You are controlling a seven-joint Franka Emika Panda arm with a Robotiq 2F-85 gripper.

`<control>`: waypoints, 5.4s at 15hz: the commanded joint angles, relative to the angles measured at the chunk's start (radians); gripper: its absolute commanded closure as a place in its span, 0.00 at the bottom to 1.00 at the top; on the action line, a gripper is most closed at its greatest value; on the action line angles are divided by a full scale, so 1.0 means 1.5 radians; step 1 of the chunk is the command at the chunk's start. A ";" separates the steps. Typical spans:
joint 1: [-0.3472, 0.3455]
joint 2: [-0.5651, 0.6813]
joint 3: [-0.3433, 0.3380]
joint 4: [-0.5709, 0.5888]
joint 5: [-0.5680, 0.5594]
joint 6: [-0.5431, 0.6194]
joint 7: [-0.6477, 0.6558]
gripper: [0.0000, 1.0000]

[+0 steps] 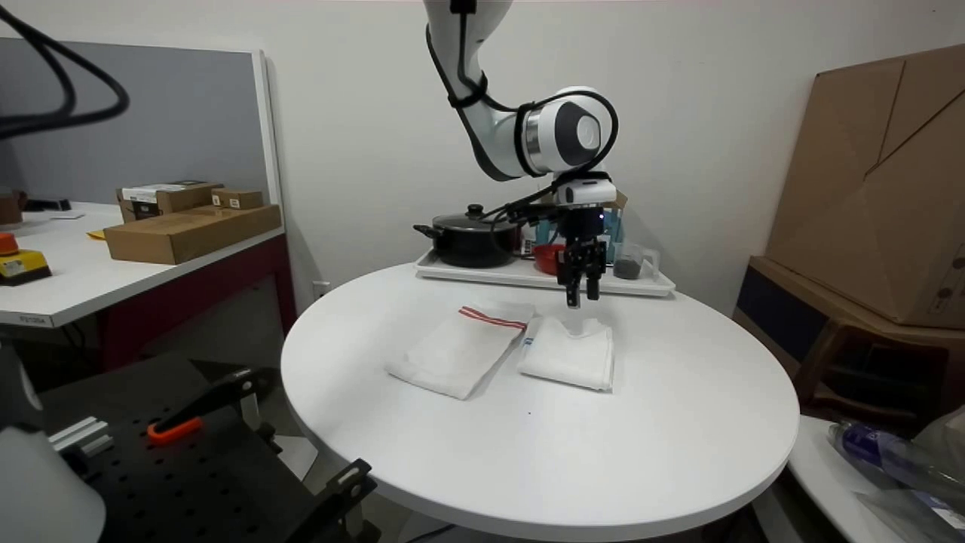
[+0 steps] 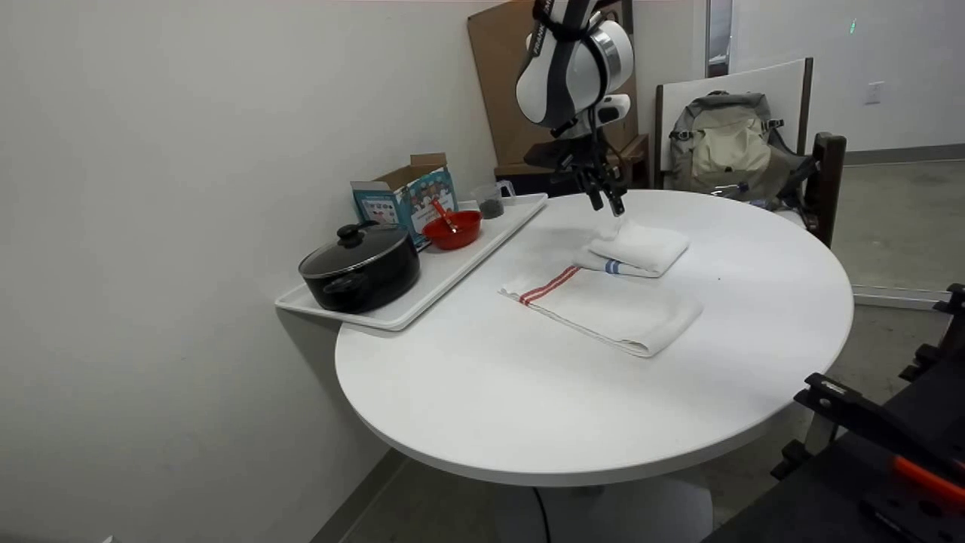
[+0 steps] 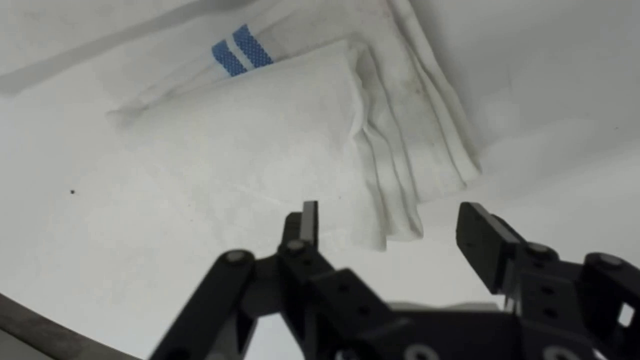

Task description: Fold the right and left towels respectively

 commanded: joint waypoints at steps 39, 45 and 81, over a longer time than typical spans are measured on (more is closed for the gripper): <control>0.136 -0.268 -0.017 -0.675 -0.188 0.425 0.141 0.00; 0.202 -0.197 -0.060 -0.664 -0.126 0.475 0.115 0.30; 0.033 -0.379 0.125 -0.531 -0.048 0.160 0.057 0.91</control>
